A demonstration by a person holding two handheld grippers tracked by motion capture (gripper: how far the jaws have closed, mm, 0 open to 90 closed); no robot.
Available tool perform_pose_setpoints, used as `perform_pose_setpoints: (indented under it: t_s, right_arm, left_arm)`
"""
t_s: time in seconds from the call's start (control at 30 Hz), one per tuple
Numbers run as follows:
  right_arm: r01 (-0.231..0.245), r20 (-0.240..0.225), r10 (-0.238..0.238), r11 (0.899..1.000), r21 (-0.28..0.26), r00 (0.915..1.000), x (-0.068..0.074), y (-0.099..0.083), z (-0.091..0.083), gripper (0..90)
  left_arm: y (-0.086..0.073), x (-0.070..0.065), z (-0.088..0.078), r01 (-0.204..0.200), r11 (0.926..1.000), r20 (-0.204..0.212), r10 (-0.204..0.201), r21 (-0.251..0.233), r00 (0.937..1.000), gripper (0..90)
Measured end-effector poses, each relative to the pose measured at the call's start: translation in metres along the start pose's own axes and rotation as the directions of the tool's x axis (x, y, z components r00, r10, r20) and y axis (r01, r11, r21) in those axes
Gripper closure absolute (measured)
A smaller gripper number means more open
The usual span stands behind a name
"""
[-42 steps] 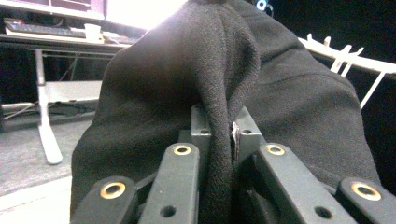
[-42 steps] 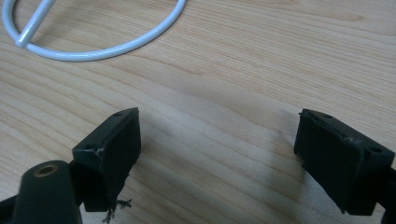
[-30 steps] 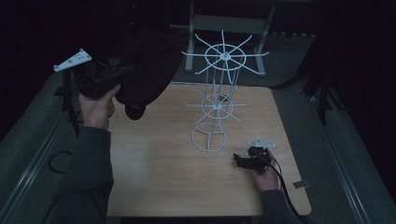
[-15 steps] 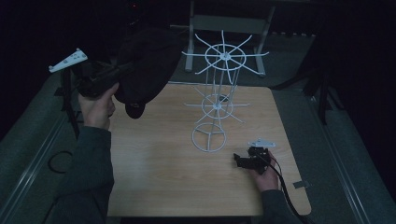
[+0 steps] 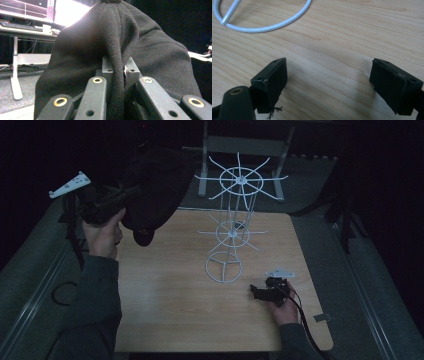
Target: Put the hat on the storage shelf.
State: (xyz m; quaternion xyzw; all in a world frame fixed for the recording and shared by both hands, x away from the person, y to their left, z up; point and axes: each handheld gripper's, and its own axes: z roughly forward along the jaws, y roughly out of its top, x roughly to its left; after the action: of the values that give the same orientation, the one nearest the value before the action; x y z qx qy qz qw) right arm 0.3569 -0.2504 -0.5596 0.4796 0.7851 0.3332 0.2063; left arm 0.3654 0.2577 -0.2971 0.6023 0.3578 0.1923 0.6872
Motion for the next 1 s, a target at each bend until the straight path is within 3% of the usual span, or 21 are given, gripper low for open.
perform_pose_setpoints:
  t_s: [0.43, 1.0]
  right_arm:
    - [-0.002, 0.000, 0.002, 1.000, 0.001, 1.0000, 0.0005, -0.0002, -0.0003, 14.4]
    - [-0.002, 0.000, 0.002, 1.000, 0.001, 1.0000, 0.0005, -0.0002, -0.0003, 14.4]
  left_arm:
    - [0.0021, 0.0012, -0.0042, 0.011, 0.9993, 0.015, -0.010, -0.036, 0.9998, 83.7]
    - [0.0015, -0.0009, -0.0005, 0.025, 0.9984, 0.095, -0.020, -0.051, 0.9953, 83.6]
